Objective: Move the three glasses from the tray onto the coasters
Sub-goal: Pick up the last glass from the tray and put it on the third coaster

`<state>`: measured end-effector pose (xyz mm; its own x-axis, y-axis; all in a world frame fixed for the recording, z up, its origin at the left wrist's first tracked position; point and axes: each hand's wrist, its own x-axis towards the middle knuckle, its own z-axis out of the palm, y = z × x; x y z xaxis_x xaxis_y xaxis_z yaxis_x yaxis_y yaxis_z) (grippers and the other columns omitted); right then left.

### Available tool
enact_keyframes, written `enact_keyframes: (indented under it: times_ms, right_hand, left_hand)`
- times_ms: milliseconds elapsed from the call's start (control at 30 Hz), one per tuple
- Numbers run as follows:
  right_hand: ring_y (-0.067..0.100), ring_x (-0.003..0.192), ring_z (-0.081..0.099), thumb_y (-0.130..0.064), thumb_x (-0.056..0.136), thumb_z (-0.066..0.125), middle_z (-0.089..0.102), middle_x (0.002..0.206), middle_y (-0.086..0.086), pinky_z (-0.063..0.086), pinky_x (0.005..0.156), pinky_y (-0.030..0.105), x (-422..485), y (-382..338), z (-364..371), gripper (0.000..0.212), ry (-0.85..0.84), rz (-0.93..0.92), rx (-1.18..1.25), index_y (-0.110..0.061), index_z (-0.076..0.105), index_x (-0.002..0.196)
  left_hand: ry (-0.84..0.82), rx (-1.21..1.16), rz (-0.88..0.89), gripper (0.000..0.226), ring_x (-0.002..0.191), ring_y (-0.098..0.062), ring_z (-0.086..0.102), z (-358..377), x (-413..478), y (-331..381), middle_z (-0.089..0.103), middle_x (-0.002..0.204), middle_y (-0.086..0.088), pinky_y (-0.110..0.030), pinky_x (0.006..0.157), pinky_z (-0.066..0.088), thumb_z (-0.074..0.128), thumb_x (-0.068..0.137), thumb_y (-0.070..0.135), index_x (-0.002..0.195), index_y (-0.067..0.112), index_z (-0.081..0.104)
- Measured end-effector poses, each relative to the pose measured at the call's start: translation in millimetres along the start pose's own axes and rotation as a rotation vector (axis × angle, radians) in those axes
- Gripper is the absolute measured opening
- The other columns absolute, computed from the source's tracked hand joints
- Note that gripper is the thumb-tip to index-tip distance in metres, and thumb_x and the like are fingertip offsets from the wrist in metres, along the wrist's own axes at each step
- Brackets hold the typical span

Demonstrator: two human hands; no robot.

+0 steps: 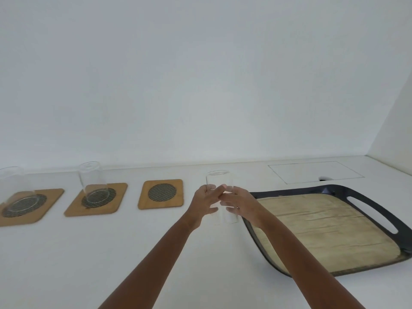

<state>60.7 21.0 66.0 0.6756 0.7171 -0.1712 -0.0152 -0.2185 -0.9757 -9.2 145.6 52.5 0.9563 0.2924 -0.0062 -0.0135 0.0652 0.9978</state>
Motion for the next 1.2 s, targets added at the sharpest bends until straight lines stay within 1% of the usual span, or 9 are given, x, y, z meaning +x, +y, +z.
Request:
enact_keyframes:
  times_ms: [67,167,300,400,533,633,833,967,1200]
  right_hand:
    - [0.015,0.107,0.059,-0.045,0.056,0.071,0.062,0.117,0.006,0.046,0.08,0.02,10,-2,18,0.082,0.037,-0.019,-0.066,-0.009,0.046,0.125]
    - [0.011,0.085,0.058,-0.036,0.064,0.075,0.061,0.085,-0.004,0.043,0.074,0.022,27,-3,44,0.04,0.086,-0.02,-0.162,-0.022,0.05,0.092]
    - [0.007,0.066,0.046,-0.046,0.052,0.072,0.044,0.066,-0.011,0.034,0.058,0.019,48,-1,76,0.041,0.145,-0.04,-0.205,-0.029,0.039,0.07]
    - [0.011,0.081,0.052,-0.031,0.068,0.076,0.053,0.082,-0.007,0.037,0.061,0.017,59,-1,95,0.036,0.175,-0.077,-0.204,-0.023,0.049,0.091]
    - [0.018,0.095,0.053,-0.027,0.071,0.076,0.052,0.104,0.004,0.038,0.063,0.013,73,-11,114,0.064,0.245,-0.107,-0.245,-0.009,0.043,0.123]
    - [0.019,0.098,0.054,-0.024,0.07,0.077,0.053,0.107,0.006,0.042,0.063,0.016,90,-13,122,0.068,0.285,-0.119,-0.223,-0.007,0.042,0.125]
    - [0.026,0.117,0.052,-0.021,0.067,0.078,0.055,0.123,0.016,0.045,0.1,0.042,127,-13,133,0.071,0.341,-0.151,-0.229,-0.007,0.041,0.126]
    - [0.024,0.12,0.049,-0.018,0.067,0.079,0.053,0.127,0.015,0.042,0.1,0.035,148,-10,142,0.072,0.335,-0.156,-0.196,-0.009,0.04,0.127]
    - [0.023,0.121,0.048,-0.016,0.067,0.079,0.052,0.129,0.015,0.037,0.089,0.024,182,-2,153,0.072,0.341,-0.17,-0.184,-0.009,0.039,0.127]
  left_hand:
    - [0.06,0.011,0.01,0.063,0.097,-0.017,0.059,-16,-4,1,0.057,0.097,-0.002,-0.028,0.075,0.049,0.068,0.06,0.052,0.103,0.011,0.048]
    - [0.149,0.088,0.048,0.075,0.105,-0.022,0.06,-39,-7,2,0.06,0.111,-0.009,-0.028,0.076,0.048,0.07,0.057,0.051,0.114,0.009,0.046]
    - [0.209,0.162,0.062,0.078,0.099,-0.022,0.06,-68,-6,2,0.057,0.102,-0.006,-0.029,0.079,0.047,0.077,0.057,0.048,0.114,0.005,0.047]
    - [0.246,0.193,0.083,0.074,0.103,-0.023,0.06,-89,-6,0,0.061,0.104,-0.008,-0.032,0.085,0.048,0.073,0.058,0.052,0.111,0.005,0.05]
    - [0.36,0.196,0.105,0.038,0.103,-0.022,0.057,-115,-10,-6,0.061,0.107,-0.005,-0.023,0.077,0.044,0.053,0.087,0.043,0.108,0.011,0.053]
    - [0.517,0.476,0.027,0.051,0.118,-0.025,0.049,-139,-10,-24,0.053,0.13,-0.008,-0.036,0.092,0.04,0.04,0.091,0.048,0.126,0.012,0.044]
    - [0.471,1.035,-0.014,0.073,0.138,-0.027,0.026,-176,-8,-71,0.027,0.15,-0.016,-0.04,0.11,0.026,0.055,0.086,0.041,0.14,0.005,0.02]
    - [0.408,1.086,-0.083,0.08,0.143,-0.024,0.012,-189,-4,-86,0.015,0.154,-0.014,-0.036,0.116,0.012,0.052,0.087,0.046,0.142,0.006,0.011]
    - [0.409,1.105,-0.008,0.084,0.142,-0.024,0.017,-197,4,-94,0.023,0.152,-0.016,-0.035,0.117,0.009,0.041,0.084,0.057,0.14,0.001,0.017]
